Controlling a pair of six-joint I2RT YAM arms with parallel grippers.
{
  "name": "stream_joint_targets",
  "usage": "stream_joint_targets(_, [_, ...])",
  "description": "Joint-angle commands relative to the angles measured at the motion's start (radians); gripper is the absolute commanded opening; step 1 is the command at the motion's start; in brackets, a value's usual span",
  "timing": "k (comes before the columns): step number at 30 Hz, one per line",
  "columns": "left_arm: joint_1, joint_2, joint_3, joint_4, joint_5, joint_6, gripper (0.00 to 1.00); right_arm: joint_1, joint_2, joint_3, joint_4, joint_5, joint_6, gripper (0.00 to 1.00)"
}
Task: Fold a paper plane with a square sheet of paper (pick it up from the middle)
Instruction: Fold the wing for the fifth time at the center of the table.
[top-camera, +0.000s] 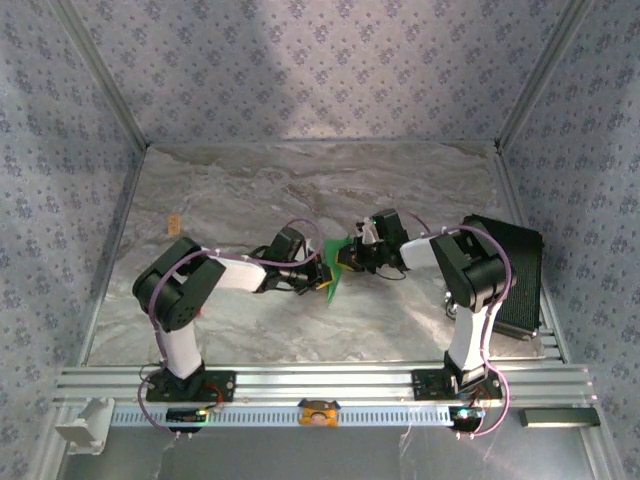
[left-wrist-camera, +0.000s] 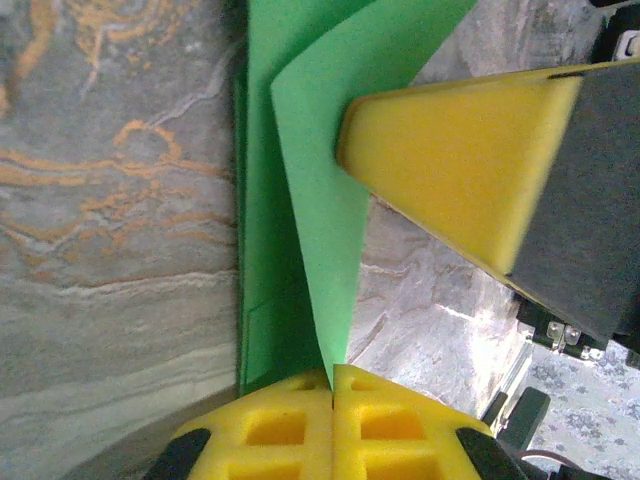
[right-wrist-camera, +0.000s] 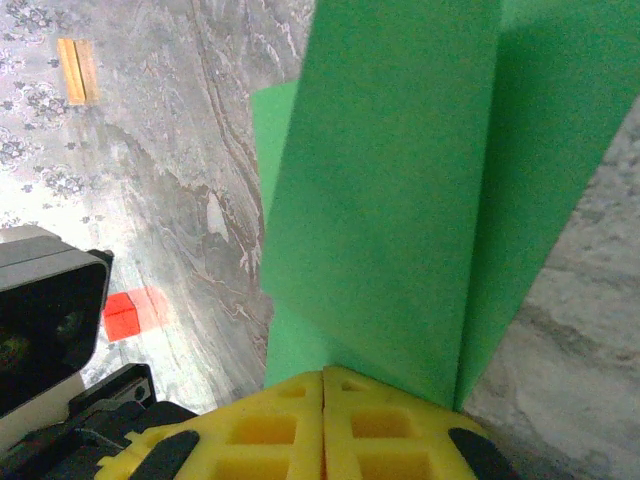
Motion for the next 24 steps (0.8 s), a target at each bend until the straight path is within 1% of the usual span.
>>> stream_joint_targets(1, [0.002,0.024,0.009,-0.029,0.039,-0.001,0.02,0.004,0.035,-0.015,-0.130,0.095,-0.032,0.09])
stream_joint_targets(7, [-0.004,0.041,0.006,-0.049,0.044,0.001,0.02,0.004,0.035,-0.012,-0.135,0.097,-0.034,0.09])
stream_joint_targets(8, [-0.004,0.041,0.005,-0.053,0.044,0.003,0.03,0.004,0.033,-0.011,-0.137,0.097,-0.034,0.09])
stream_joint_targets(12, [-0.005,0.023,-0.003,-0.068,0.031,0.012,0.14,0.003,0.032,-0.013,-0.139,0.099,-0.035,0.09])
stream_joint_targets(15, [-0.007,0.015,-0.006,-0.076,0.036,0.021,0.15,0.004,0.032,-0.014,-0.142,0.100,-0.035,0.09])
stream_joint_targets(17, [-0.009,0.013,-0.010,-0.078,0.042,0.025,0.14,0.003,0.032,-0.014,-0.142,0.099,-0.036,0.09])
stream_joint_targets(21, [-0.014,0.012,-0.025,-0.078,0.042,0.025,0.04,0.003,0.032,-0.012,-0.147,0.099,-0.039,0.09])
stream_joint_targets(24, [-0.020,0.012,-0.029,-0.078,0.049,0.026,0.01,0.004,0.031,-0.009,-0.150,0.099,-0.040,0.09])
